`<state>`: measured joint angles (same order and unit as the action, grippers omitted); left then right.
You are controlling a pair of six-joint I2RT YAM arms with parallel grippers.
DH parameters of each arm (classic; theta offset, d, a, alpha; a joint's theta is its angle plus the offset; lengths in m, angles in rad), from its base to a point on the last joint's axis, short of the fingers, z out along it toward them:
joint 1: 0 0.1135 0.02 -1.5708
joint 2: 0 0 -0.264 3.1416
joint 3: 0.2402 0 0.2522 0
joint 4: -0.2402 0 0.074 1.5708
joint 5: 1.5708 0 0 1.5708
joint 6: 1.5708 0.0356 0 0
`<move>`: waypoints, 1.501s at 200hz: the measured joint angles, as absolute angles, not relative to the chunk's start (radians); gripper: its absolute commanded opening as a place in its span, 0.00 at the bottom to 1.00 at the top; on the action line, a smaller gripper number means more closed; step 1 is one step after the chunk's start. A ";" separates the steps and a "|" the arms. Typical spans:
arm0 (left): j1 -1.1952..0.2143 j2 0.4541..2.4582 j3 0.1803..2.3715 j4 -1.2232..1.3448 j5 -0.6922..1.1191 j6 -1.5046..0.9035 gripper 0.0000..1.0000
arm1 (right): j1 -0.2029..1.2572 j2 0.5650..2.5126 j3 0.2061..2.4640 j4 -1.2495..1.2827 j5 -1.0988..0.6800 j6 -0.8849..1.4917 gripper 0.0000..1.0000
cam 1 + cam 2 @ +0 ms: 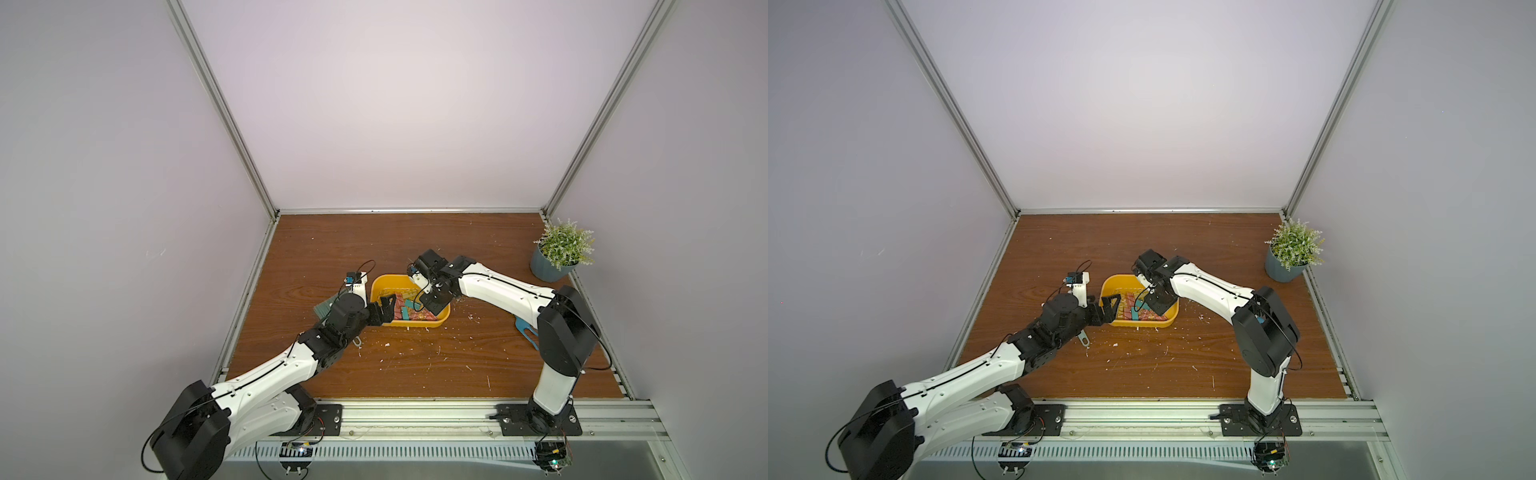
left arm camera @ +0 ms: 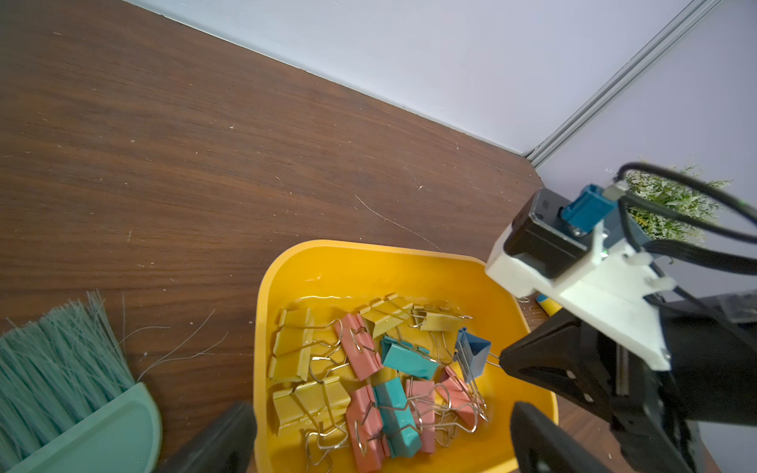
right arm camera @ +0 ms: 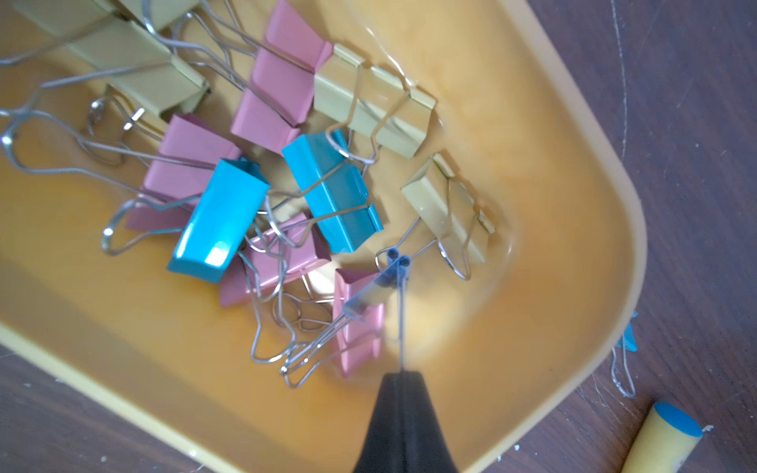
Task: Take out the binder clips from the storage box
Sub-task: Place the binder clip at the center of the board.
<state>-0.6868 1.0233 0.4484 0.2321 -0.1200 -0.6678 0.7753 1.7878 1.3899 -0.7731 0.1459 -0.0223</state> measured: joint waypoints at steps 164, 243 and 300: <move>-0.825 1.314 0.676 0.326 0.035 -0.623 1.00 | 0.138 1.272 0.688 -0.093 -0.299 0.515 0.00; -0.829 1.348 0.678 0.341 0.059 -0.628 1.00 | 0.094 1.420 0.674 0.099 -0.322 0.661 0.00; -0.829 1.347 0.677 0.341 0.046 -0.628 1.00 | 0.090 1.552 0.674 0.163 -0.357 0.696 0.00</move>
